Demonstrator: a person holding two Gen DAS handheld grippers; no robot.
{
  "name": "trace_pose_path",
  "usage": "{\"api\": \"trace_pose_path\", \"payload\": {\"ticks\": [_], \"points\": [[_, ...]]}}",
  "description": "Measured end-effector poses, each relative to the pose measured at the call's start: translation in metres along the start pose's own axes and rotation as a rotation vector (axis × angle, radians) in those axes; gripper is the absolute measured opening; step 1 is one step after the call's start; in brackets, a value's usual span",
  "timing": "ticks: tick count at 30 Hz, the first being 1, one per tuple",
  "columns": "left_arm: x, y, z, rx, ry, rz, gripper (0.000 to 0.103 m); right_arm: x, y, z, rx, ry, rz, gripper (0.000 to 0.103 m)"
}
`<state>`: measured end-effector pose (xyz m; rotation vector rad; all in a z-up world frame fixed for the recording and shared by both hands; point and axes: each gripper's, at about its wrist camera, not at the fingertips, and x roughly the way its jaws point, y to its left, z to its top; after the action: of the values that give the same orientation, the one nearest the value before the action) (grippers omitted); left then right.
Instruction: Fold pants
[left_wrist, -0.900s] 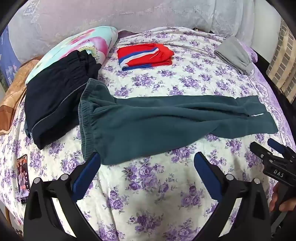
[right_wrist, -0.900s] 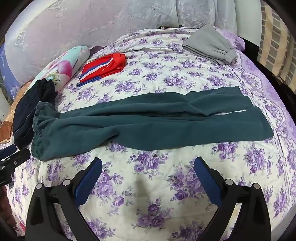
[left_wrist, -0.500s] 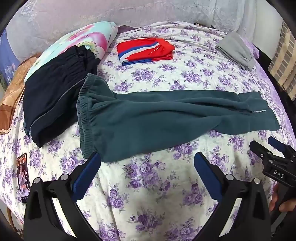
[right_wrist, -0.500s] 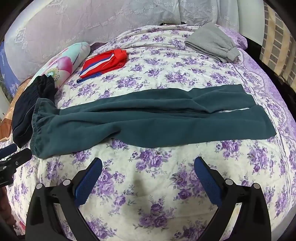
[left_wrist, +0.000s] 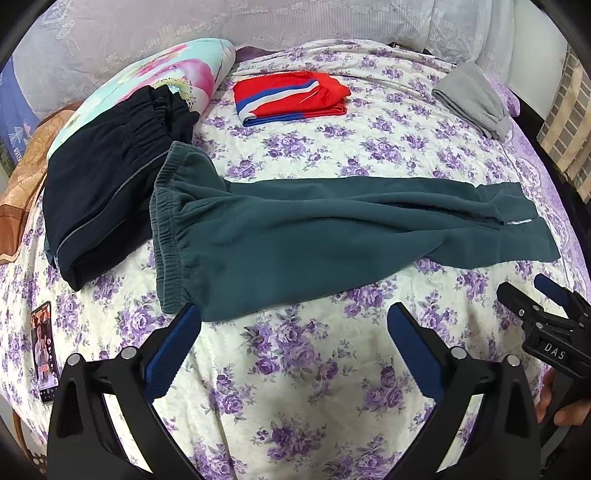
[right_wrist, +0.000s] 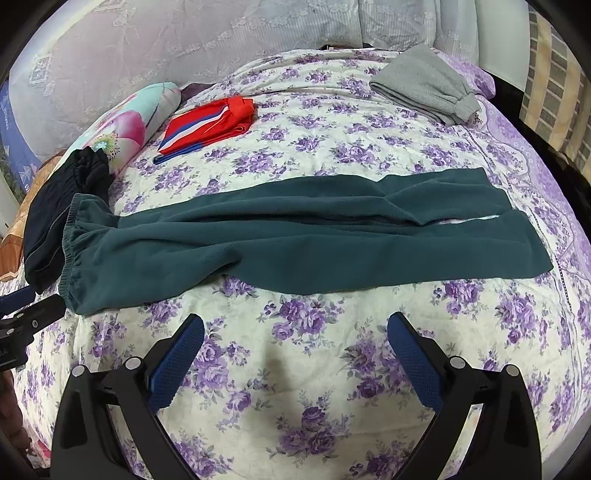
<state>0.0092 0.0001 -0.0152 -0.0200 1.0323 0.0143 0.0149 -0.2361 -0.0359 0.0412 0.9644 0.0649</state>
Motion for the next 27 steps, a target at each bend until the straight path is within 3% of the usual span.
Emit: {"api": "trace_pose_path", "payload": {"ticks": [27], "points": [[0.0035, 0.0009, 0.0003, -0.006, 0.004, 0.001, 0.098, 0.0043, 0.0013, -0.0027, 0.003, 0.014, -0.001, 0.100]]}}
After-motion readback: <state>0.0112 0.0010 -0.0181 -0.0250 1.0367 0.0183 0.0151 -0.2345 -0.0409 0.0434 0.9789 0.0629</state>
